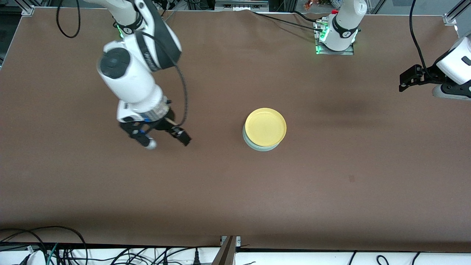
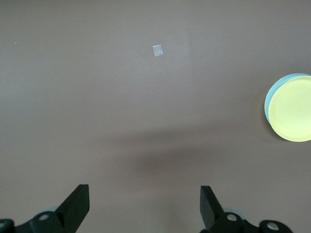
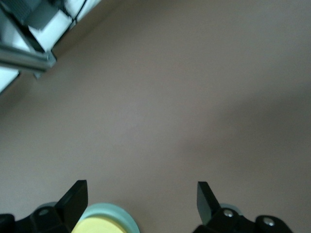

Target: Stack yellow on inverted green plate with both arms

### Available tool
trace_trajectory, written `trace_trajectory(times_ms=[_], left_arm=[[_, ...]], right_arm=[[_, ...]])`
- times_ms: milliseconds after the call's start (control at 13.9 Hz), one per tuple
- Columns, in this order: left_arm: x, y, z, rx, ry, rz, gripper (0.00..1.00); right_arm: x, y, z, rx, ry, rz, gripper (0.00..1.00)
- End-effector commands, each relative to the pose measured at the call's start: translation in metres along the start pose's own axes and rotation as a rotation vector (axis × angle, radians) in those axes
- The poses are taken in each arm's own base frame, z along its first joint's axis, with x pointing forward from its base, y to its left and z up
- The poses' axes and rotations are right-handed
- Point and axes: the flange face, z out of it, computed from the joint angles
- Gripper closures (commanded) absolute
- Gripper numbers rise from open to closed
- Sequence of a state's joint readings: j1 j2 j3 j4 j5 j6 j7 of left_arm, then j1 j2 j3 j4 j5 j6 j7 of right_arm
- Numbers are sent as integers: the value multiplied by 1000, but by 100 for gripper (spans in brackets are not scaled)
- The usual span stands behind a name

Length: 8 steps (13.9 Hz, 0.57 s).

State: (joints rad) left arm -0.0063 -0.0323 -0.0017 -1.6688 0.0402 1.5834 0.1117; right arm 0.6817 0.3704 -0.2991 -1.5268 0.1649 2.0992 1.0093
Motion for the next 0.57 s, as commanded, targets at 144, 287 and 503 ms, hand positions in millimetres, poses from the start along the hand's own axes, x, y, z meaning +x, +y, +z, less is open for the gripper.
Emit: trace_trajectory(times_ms=[144,287,503], left_arm=[[5,3,-5,23,-1,35,0],[8,2,-5,20,-4,30,0],[9,2,-4,19,-9,28,0]], right_arm=[[49,37,-31,-38,42,66,1],[56,45,-43,-56,44,74,1],[44,57,-65,-104,0,-12,1]])
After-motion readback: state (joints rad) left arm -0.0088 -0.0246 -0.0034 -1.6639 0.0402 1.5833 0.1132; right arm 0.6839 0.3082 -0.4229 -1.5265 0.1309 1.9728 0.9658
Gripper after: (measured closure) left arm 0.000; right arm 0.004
